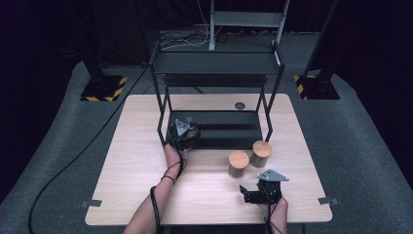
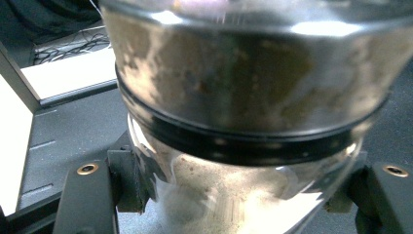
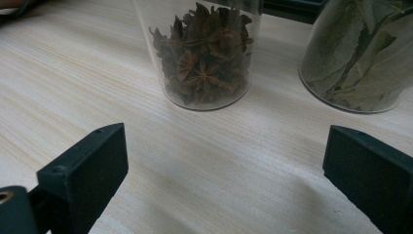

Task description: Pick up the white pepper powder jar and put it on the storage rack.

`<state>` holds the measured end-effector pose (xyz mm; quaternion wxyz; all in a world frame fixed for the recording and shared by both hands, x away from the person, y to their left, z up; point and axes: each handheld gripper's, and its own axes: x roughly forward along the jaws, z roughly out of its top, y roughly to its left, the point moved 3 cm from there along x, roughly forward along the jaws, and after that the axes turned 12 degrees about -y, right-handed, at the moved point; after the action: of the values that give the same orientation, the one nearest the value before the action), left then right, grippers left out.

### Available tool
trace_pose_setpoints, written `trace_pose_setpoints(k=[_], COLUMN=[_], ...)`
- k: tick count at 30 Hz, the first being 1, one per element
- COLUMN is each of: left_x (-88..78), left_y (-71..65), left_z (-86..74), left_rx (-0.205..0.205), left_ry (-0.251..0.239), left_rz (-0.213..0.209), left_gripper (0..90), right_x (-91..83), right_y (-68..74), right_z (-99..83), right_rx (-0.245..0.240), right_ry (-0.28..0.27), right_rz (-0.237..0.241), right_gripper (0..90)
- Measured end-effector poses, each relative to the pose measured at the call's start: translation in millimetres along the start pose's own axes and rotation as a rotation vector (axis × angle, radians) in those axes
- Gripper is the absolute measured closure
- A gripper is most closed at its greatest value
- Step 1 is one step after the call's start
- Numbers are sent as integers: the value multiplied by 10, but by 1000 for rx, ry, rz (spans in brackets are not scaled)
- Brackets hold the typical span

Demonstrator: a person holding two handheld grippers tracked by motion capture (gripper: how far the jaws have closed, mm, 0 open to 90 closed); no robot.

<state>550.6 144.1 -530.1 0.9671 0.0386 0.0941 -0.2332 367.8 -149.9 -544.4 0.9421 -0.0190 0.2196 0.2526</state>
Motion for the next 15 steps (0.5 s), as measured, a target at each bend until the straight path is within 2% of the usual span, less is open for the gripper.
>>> trace_pose_setpoints(k=[3, 15], left_x=[3, 6], left_y=[11, 12], left_z=[4, 13], left_rx=[-10, -1], left_ry=[3, 12], left_rz=[-5, -10], left_gripper=[300, 300], right_x=[2, 0], right_y=[0, -1], right_z=[0, 0], right_rx=[0, 1], right_ry=[3, 1], right_rz=[2, 3], right_gripper=[18, 18])
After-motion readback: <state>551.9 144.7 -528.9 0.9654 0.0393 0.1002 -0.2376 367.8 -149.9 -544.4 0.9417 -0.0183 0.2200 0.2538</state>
